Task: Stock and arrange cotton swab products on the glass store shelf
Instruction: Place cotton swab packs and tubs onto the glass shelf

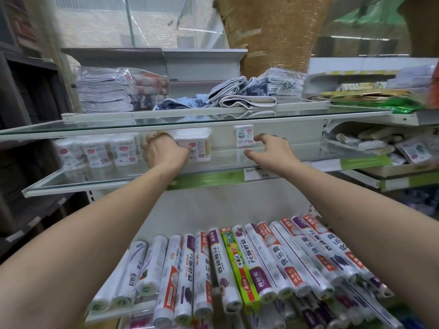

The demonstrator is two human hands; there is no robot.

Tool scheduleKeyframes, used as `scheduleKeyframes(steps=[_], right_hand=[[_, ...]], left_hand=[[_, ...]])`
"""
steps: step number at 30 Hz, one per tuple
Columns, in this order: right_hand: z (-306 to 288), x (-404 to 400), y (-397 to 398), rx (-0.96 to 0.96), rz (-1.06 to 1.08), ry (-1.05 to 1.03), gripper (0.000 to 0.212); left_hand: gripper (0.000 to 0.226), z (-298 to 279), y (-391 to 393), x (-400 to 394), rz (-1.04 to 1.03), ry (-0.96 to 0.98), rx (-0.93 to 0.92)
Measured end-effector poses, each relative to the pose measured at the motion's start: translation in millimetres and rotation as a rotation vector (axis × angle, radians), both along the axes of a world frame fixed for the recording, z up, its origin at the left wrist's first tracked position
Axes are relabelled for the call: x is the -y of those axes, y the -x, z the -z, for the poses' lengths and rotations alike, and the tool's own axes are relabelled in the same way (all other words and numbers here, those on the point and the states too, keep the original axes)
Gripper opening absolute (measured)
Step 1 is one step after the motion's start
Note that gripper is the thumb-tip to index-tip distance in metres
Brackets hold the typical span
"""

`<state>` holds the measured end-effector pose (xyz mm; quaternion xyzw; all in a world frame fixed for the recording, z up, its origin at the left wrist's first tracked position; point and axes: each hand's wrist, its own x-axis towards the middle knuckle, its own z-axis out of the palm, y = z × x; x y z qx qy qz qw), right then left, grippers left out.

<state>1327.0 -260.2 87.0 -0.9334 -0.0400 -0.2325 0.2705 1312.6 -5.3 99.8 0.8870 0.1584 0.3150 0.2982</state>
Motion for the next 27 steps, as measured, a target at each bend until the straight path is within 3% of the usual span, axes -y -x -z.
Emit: scheduleKeyframes(steps=[17,27], right_hand=[[2.1,60.8,-20.2,-0.058,-0.189,0.071,0.065],[7.9,112.6,14.4,-0.006,-0.214,0.133,0.067]], left_hand=[[0.060,6.9,30.4,75.3,-0.217,-0.023,-0.027],[0.062,15.6,61.2,158.6,-0.003,-0.074,-0.024]])
